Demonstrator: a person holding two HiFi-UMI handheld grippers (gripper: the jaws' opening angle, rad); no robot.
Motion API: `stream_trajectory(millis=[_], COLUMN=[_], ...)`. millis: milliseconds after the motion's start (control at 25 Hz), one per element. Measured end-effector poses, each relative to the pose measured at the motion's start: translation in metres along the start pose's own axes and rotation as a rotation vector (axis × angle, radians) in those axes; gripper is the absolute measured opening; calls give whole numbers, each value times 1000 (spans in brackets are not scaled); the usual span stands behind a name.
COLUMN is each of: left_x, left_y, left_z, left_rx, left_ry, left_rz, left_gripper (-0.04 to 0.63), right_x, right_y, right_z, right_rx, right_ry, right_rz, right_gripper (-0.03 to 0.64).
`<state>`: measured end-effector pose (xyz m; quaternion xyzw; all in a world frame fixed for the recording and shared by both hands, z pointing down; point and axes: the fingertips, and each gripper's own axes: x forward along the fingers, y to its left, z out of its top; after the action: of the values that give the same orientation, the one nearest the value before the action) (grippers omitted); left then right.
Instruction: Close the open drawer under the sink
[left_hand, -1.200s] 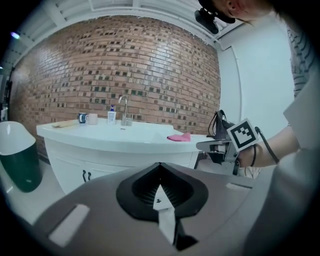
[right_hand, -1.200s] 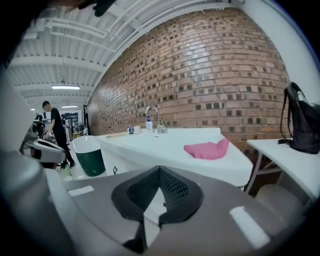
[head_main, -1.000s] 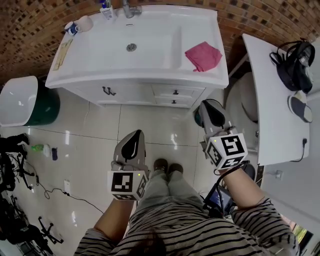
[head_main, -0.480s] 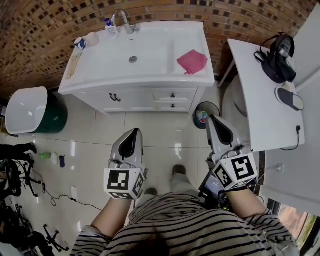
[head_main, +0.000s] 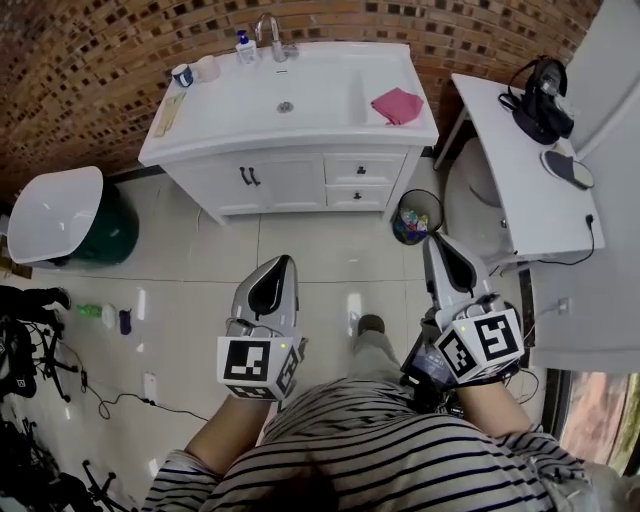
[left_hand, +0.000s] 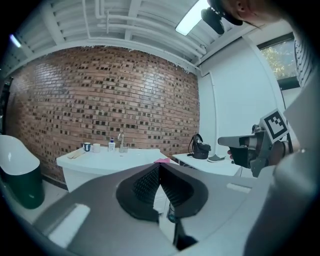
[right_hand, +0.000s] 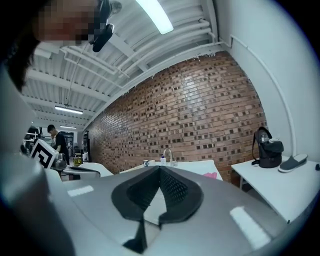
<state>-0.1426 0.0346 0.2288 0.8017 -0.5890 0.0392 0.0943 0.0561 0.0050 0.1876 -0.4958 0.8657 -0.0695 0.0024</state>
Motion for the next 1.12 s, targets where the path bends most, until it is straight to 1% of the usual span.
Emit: stream_trajectory(millis=[280,400,480,640,800,920,1120], left_x=[-135,-181,-204,-241,-262,-272,-274], left_y=[26,26,23,11,-11,-23,-40], left_z=[-8,-15,-18,-14,-13,-15,-16], left_rx=[12,-1,-6,-18,-15,-22,-14], left_ry=[-47,-41,-39,-47,-45,-33,-26], left_rz=[-48,-72,-80,-81,-84,-74,-60], left_gripper=[17,15,17,17,17,17,17], right_x=[-68,-102,-121,-154,-184,-196,-202], right_y=[125,164,181,200,209,215,205], right_z=[-10,-10,-6,10,20,14,13], right_rx=[4,10,32,84,50,10,29], right_ry=[-3,7,5,-11,-46,-44,-38], right_rz=[-11,-8,18,80,63,56,76], right_gripper=[-2,-2,-2,-2,-3,-3,-3])
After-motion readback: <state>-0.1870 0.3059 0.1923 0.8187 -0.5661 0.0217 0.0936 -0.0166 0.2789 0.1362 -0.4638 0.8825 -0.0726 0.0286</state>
